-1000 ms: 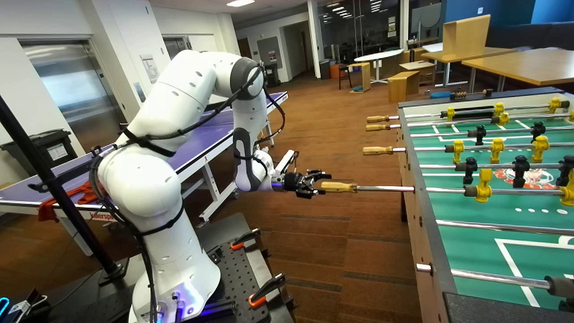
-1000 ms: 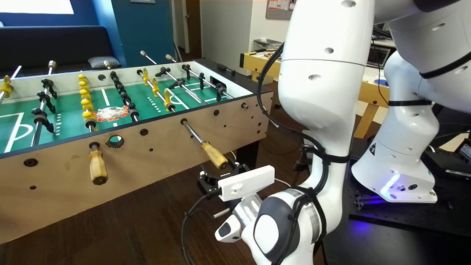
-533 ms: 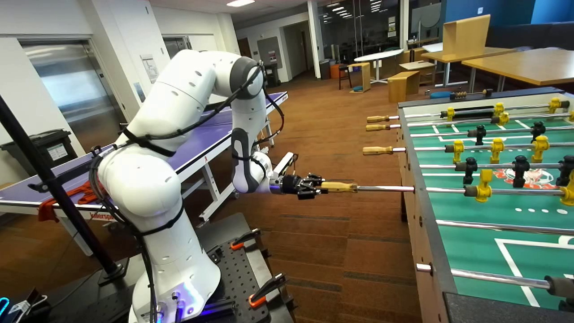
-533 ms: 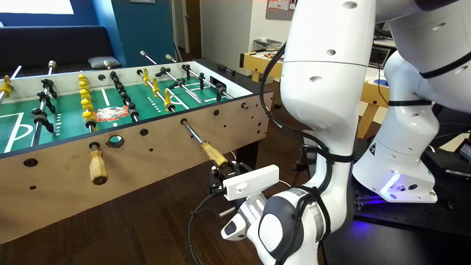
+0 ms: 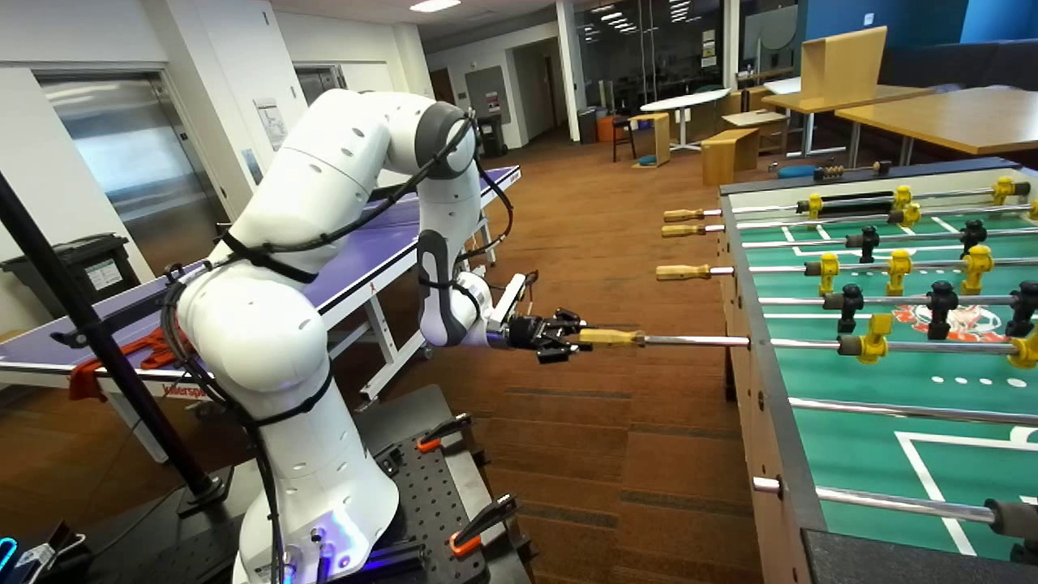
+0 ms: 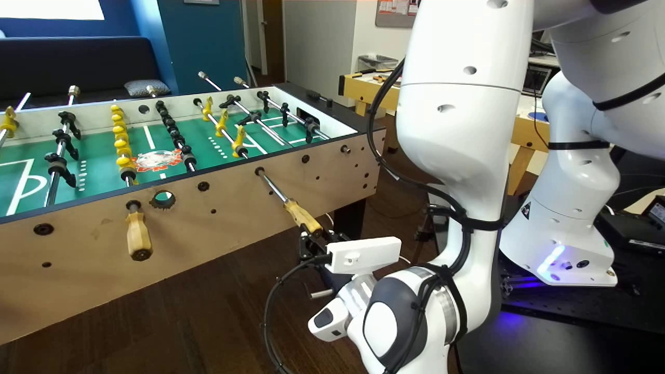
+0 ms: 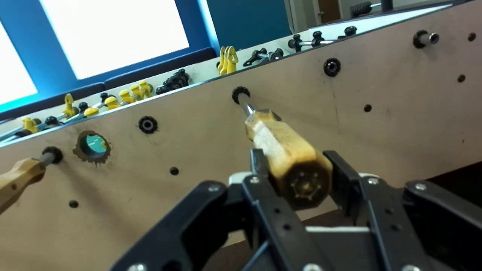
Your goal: Turn the right rod clockwise
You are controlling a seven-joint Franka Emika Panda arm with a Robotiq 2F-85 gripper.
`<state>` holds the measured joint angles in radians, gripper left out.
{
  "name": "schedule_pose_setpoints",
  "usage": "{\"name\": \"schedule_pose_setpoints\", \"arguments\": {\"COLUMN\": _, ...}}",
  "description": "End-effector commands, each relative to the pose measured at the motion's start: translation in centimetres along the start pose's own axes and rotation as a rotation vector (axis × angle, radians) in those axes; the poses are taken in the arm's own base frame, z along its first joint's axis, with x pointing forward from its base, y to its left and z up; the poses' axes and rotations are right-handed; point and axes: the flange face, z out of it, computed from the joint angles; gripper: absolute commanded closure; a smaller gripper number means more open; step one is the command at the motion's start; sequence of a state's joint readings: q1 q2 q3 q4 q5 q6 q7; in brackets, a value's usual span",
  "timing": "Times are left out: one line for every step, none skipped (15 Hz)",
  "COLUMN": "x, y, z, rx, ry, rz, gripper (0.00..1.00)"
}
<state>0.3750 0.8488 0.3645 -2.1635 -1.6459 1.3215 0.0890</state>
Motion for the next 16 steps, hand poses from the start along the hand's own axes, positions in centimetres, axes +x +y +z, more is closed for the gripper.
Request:
{"name": "schedule_pose_setpoints", "arguments": {"x": -1.6, "y": 0.3, "z": 0.0, "rx": 0.101, "ry": -0.036, "rz": 0.148, "gripper": 0.83}}
{"name": "schedule_pose_setpoints", "arguments": {"x": -1.4, "y": 0.2, "z": 0.0, "rx": 0.113, "ry": -0.031, "rz": 0.188, "gripper": 0.83}}
{"name": "schedule_pose_setpoints", "arguments": {"x": -1.3, "y": 0.2, "z": 0.0, "rx": 0.123, "ry": -0.029, "rz": 0.228, "gripper": 0.83}}
{"name": "schedule_pose_setpoints", "arguments": {"x": -1.2, "y": 0.1, "z": 0.0, "rx": 0.131, "ry": -0.023, "rz": 0.269, "gripper": 0.83}}
{"name": "schedule_pose_setpoints", "arguments": {"x": -1.0, "y": 0.1, "z": 0.0, "rx": 0.139, "ry": -0.022, "rz": 0.309, "gripper": 0.83}}
{"name": "schedule_pose_setpoints", "arguments": {"x": -0.7, "y": 0.1, "z": -0.2, "rx": 0.145, "ry": -0.018, "rz": 0.351, "gripper": 0.83}}
{"name": "schedule_pose_setpoints", "arguments": {"x": -0.5, "y": 0.1, "z": -0.2, "rx": 0.151, "ry": -0.016, "rz": 0.391, "gripper": 0.83}}
{"name": "schedule_pose_setpoints", "arguments": {"x": -0.3, "y": 0.0, "z": -0.2, "rx": 0.156, "ry": -0.018, "rz": 0.433, "gripper": 0.83}}
{"name": "schedule_pose_setpoints", "arguments": {"x": -0.1, "y": 0.0, "z": -0.2, "rx": 0.163, "ry": -0.017, "rz": 0.474, "gripper": 0.83}}
{"name": "schedule_pose_setpoints", "arguments": {"x": 0.1, "y": 0.0, "z": -0.2, "rx": 0.170, "ry": -0.015, "rz": 0.516, "gripper": 0.83}}
{"name": "schedule_pose_setpoints", "arguments": {"x": 0.3, "y": 0.1, "z": -0.3, "rx": 0.177, "ry": -0.014, "rz": 0.557, "gripper": 0.83}}
{"name": "schedule_pose_setpoints", "arguments": {"x": 0.4, "y": 0.2, "z": -0.3, "rx": 0.186, "ry": -0.015, "rz": 0.595, "gripper": 0.83}}
{"name": "schedule_pose_setpoints", "arguments": {"x": 0.5, "y": 0.3, "z": -0.3, "rx": 0.198, "ry": -0.017, "rz": 0.626, "gripper": 0.83}}
{"name": "schedule_pose_setpoints", "arguments": {"x": 0.2, "y": 1.2, "z": -0.5, "rx": 0.081, "ry": -0.019, "rz": 0.579, "gripper": 0.83}}
{"name": "schedule_pose_setpoints", "arguments": {"x": 0.2, "y": 1.3, "z": -0.6, "rx": 0.079, "ry": -0.019, "rz": 0.589, "gripper": 0.58}}
{"name": "schedule_pose_setpoints", "arguments": {"x": 0.3, "y": 1.2, "z": -0.6, "rx": 0.075, "ry": -0.020, "rz": 0.587, "gripper": 0.58}}
